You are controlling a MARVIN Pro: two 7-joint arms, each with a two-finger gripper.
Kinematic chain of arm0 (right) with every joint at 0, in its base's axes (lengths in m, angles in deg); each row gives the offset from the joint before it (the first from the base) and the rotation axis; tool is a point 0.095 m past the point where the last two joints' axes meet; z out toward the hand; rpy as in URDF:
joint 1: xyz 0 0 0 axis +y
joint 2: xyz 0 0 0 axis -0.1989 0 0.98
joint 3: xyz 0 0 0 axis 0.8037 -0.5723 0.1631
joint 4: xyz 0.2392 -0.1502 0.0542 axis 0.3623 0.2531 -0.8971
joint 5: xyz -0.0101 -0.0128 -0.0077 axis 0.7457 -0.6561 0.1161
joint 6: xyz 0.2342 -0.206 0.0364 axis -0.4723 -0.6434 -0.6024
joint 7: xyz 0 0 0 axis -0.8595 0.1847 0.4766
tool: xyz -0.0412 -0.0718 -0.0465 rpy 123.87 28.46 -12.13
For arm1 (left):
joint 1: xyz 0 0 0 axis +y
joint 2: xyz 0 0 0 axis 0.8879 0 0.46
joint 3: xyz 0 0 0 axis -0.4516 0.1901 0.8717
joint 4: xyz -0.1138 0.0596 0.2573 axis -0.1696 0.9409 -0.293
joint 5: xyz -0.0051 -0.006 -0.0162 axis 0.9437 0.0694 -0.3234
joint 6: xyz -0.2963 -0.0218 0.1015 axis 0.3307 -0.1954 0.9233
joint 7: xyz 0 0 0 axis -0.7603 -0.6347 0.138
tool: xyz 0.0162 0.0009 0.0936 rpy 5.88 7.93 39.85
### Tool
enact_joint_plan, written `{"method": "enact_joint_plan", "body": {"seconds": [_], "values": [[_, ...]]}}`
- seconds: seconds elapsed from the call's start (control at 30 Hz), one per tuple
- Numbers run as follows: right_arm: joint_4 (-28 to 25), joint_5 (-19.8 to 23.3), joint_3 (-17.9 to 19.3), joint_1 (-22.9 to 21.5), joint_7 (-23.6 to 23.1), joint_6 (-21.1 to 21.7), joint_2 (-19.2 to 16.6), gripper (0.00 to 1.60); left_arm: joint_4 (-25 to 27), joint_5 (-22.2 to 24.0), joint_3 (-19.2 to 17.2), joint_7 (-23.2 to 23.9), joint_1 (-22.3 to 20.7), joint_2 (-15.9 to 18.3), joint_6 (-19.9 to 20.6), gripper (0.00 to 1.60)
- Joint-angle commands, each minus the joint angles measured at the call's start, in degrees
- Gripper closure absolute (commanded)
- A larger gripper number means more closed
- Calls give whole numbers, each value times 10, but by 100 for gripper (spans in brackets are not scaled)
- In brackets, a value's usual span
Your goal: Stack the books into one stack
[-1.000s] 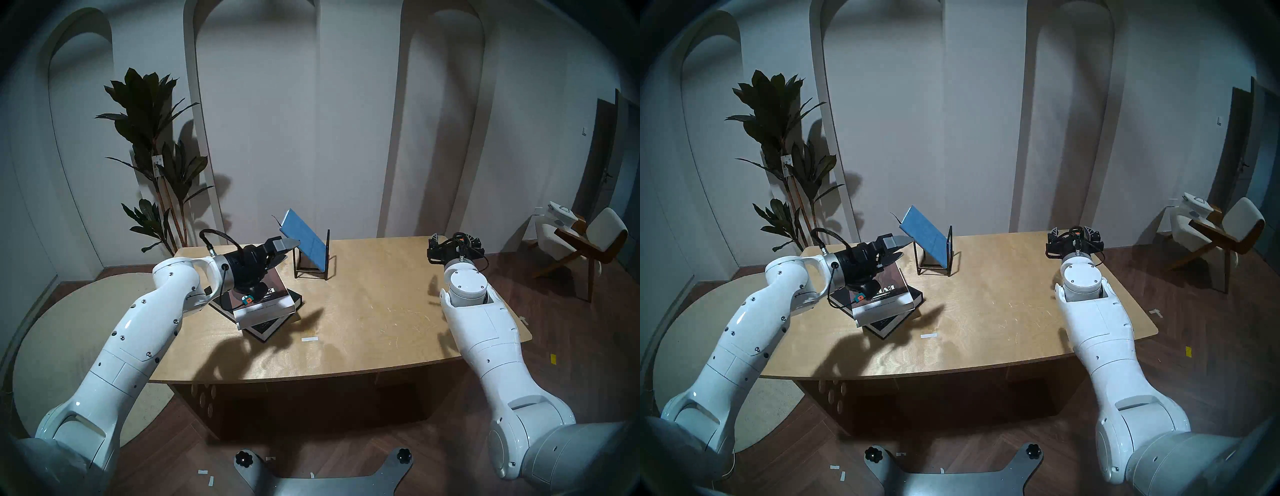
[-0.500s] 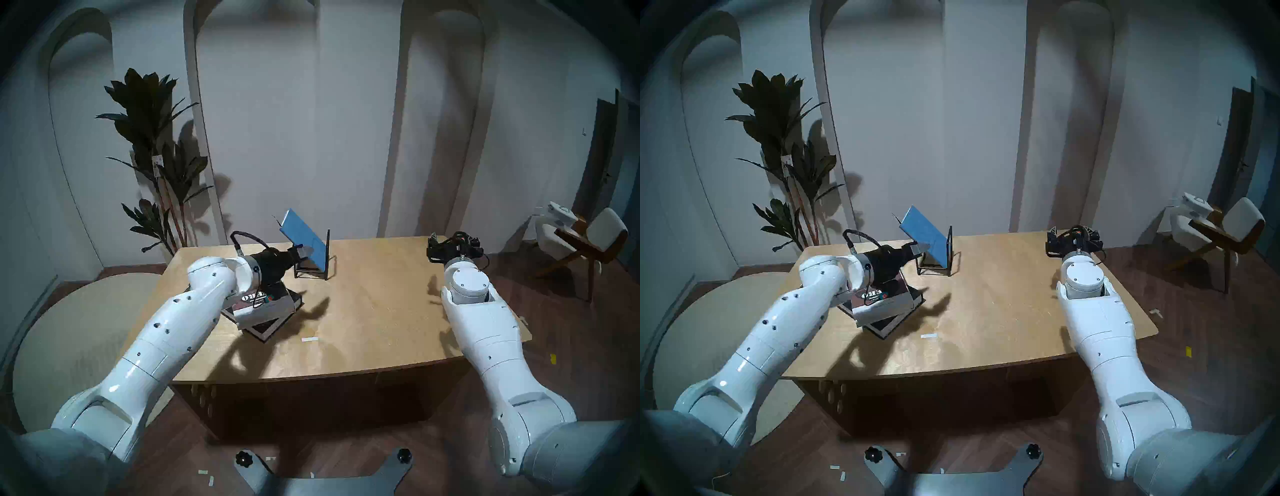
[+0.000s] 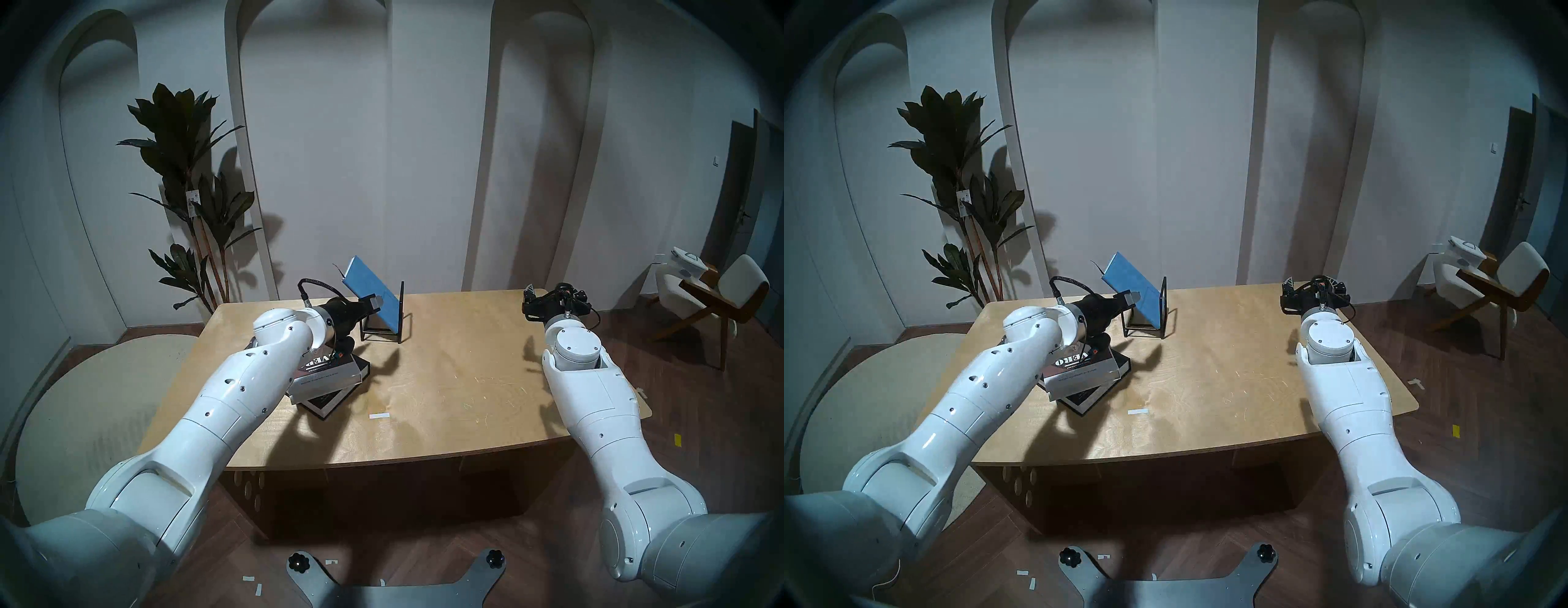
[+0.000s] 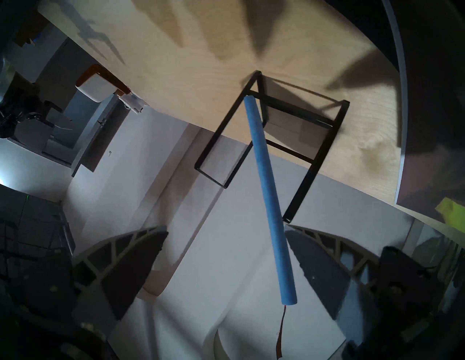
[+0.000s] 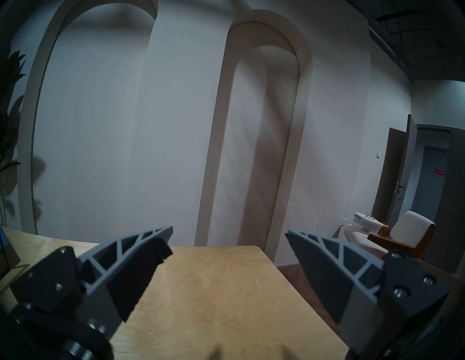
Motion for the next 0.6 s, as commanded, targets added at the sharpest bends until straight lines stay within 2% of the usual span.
{"method": "enact_joint_plan", "body": {"seconds": [0.0, 0.57], "values": [[-5, 0, 0, -17, -3, -13, -1, 0, -51, -25, 9, -7, -63, -48, 31, 0], [7, 7, 0, -23, -17, -28, -4, 0, -201, -71, 37, -34, -139, -112, 94, 0]]}}
